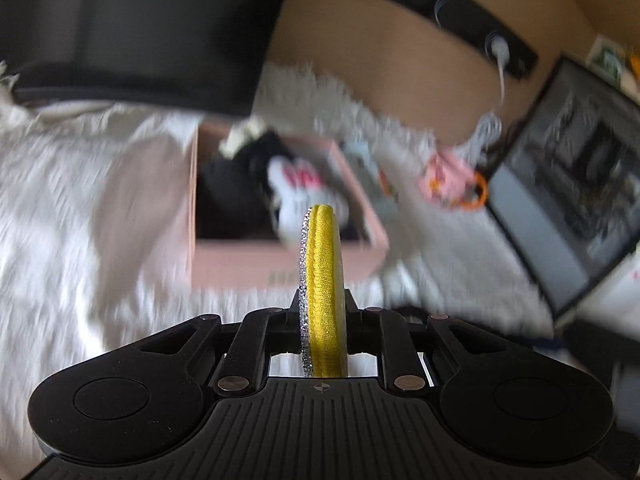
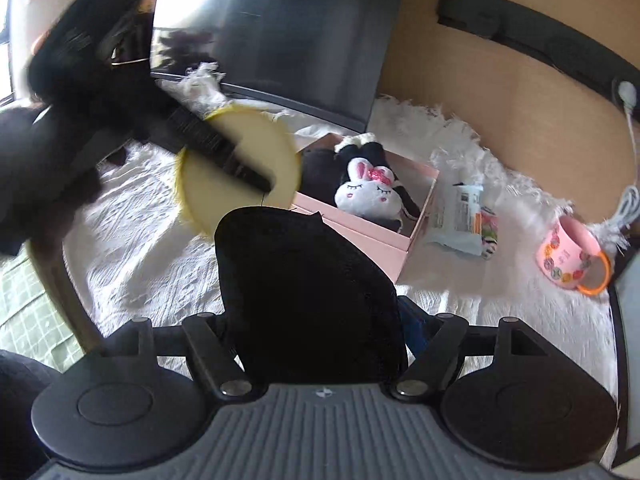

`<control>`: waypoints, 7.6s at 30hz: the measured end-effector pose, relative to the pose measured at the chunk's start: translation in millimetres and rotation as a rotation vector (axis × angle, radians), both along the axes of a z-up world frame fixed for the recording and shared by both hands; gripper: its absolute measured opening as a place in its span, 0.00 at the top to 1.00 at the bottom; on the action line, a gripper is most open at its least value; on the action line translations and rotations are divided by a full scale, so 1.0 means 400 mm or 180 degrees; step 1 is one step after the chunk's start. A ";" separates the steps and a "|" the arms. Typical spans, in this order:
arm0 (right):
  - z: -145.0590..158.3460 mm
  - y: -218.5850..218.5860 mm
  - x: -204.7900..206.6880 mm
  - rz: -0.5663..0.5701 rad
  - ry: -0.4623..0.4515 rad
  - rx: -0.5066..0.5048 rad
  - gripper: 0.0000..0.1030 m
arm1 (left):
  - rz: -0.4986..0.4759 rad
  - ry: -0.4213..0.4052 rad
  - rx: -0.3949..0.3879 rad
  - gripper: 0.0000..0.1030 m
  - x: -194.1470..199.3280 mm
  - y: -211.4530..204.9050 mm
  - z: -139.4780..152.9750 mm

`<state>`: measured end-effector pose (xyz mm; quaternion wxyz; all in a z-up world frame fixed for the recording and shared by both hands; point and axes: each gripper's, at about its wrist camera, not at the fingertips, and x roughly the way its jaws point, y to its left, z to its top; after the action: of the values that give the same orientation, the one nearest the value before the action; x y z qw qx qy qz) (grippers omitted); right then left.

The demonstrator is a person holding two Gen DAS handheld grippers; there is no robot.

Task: Organize soft objects
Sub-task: 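Carry the yellow disc toward the pink box with the left tool while the right tool carries the black pad, then lower the yellow disc into the box with the left tool while the right tool drops the black pad in, then reach the right tool toward the white carton and pink tissue pack, then grasp the black pink-rose hair clip with the right tool while the left tool grasps the white wipe packet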

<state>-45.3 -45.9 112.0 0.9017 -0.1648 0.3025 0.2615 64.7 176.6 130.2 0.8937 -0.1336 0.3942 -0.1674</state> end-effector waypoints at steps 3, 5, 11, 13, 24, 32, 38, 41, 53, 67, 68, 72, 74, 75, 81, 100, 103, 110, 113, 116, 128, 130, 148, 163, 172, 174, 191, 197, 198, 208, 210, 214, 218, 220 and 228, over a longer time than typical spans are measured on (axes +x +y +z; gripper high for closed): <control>-0.004 0.014 0.000 -0.0143 0.0009 -0.0001 0.28 | -0.0028 -0.0155 -0.0220 0.82 0.092 0.016 0.008; -0.006 0.020 -0.002 -0.0254 0.0013 -0.0023 0.28 | -0.0091 -0.0300 -0.0440 0.82 0.158 0.020 0.005; -0.021 0.022 0.002 -0.0592 0.0087 -0.0072 0.28 | 0.0142 -0.0221 -0.0218 0.65 0.353 0.024 -0.103; -0.024 0.015 0.007 -0.0729 0.0111 -0.0080 0.28 | 0.0258 -0.0141 -0.0071 0.52 0.381 0.041 -0.136; 0.052 0.048 0.159 -0.0832 -0.0171 -0.0005 0.28 | 0.0381 -0.0412 -0.0406 0.56 0.322 0.135 -0.099; 0.091 0.190 0.482 -0.0801 -0.0382 0.0248 0.13 | 0.0411 -0.0236 -0.0489 0.59 0.269 0.199 -0.127; -0.023 0.242 0.581 -0.0813 0.0003 0.0233 0.13 | 0.0351 -0.0163 -0.0536 0.74 0.261 0.225 -0.140; -0.025 0.228 0.544 -0.0788 -0.0072 0.0275 0.13 | 0.0326 -0.0124 -0.0607 0.75 0.276 0.225 -0.149; 0.009 0.163 0.578 -0.1104 0.0045 0.0735 0.46 | 0.0114 -0.0018 -0.0316 0.74 0.368 0.182 -0.156; -0.100 0.258 0.594 -0.0544 0.0748 0.1062 0.46 | 0.0494 0.0078 -0.0492 0.77 0.289 0.236 -0.124; -0.084 0.259 0.583 -0.0472 0.0689 0.1008 0.46 | 0.0520 0.0093 -0.0487 0.77 0.289 0.231 -0.129; -0.001 0.211 0.519 -0.0294 0.0322 0.0908 0.44 | 0.0542 0.0137 -0.0444 0.77 0.312 0.201 -0.147; 0.023 0.179 0.522 -0.0375 0.0173 0.0883 0.39 | 0.0562 0.0118 -0.0347 0.75 0.324 0.184 -0.152; 0.031 0.155 0.529 -0.0478 0.0076 0.0860 0.38 | 0.0545 0.0078 -0.0304 0.74 0.329 0.179 -0.151; 0.013 0.046 0.604 -0.0983 -0.0107 0.0808 0.37 | 0.0590 -0.0051 -0.0481 0.78 0.299 0.197 -0.116; 0.013 0.124 0.526 -0.0371 0.0209 0.0760 0.65 | 0.0473 -0.0031 -0.0566 0.81 0.254 0.181 -0.091; 0.038 0.109 0.562 -0.0550 -0.0054 0.0810 0.65 | 0.0392 0.0030 -0.0553 0.81 0.254 0.157 -0.102; -0.093 0.120 0.796 -0.1061 0.0721 0.0979 0.73 | 0.0337 0.0103 -0.0503 0.81 0.250 0.139 -0.123; -0.120 0.115 0.748 -0.1058 0.0692 0.0965 0.75 | 0.0340 0.0139 -0.0536 0.82 0.258 0.140 -0.133; -0.142 0.084 0.738 -0.1133 0.0844 0.1151 0.75 | 0.0312 0.0153 -0.0585 0.82 0.275 0.124 -0.140; -0.035 -0.111 0.616 -0.1124 0.0083 0.0852 0.67 | 0.0164 0.0271 -0.0480 0.88 0.314 0.029 -0.164; -0.058 -0.157 0.660 -0.1172 0.0205 0.0828 0.67 | 0.0135 0.0157 -0.0464 0.87 0.288 0.016 -0.140; -0.174 -0.184 0.786 -0.0860 0.0802 0.0913 0.81 | 0.0072 0.0461 0.0101 0.85 0.001 -0.128 -0.191; -0.183 -0.533 0.377 -0.1371 0.1221 0.1435 0.86 | -0.0410 0.0170 0.0261 0.85 0.055 -0.362 -0.179; -0.186 -0.661 0.245 -0.1820 0.0618 0.1160 0.37 | -0.0075 -0.0256 0.0663 0.84 0.224 -0.479 -0.138; -0.176 -0.660 0.218 -0.1784 0.0338 0.1046 0.37 | 0.0036 -0.0286 0.0804 0.84 0.267 -0.501 -0.137; -0.147 -0.364 0.710 -0.0735 0.1307 0.1994 0.62 | 0.0096 0.0437 0.0535 0.83 0.065 -0.408 -0.201; -0.219 -0.244 0.860 -0.0945 0.1652 0.2027 0.63 | 0.0245 0.0496 0.0471 0.83 -0.005 -0.297 -0.195; -0.230 -0.235 0.873 -0.0999 0.1693 0.2040 0.63 | 0.0300 0.0503 0.0455 0.83 -0.011 -0.277 -0.194; -0.228 -0.223 0.810 -0.0953 0.1579 0.1941 1.00 | 0.0318 0.0592 0.0325 0.83 -0.038 -0.192 -0.218; -0.209 -0.244 0.768 -0.0931 0.1524 0.1870 1.00 | 0.0228 0.0608 0.0280 0.83 -0.034 -0.213 -0.228; -0.175 -0.279 0.693 -0.0993 0.1382 0.1749 1.00 | 0.0012 0.0541 0.0231 0.83 -0.034 -0.248 -0.220; -0.147 -0.309 0.598 -0.0911 0.1322 0.1559 1.00 | -0.0091 0.0503 0.0195 0.83 -0.028 -0.264 -0.212; -0.137 -0.322 0.535 -0.0868 0.1215 0.1358 1.00 | -0.0142 0.0490 0.0186 0.83 -0.019 -0.279 -0.210; -0.164 -0.366 0.264 -0.0501 0.0987 0.0526 0.82 | -0.0268 0.0472 0.0273 0.83 0.033 -0.375 -0.220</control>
<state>60.4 -192.3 46.3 0.8724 -0.0238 0.4272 0.2364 77.8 26.8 42.2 0.8592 -0.0905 0.4714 -0.1774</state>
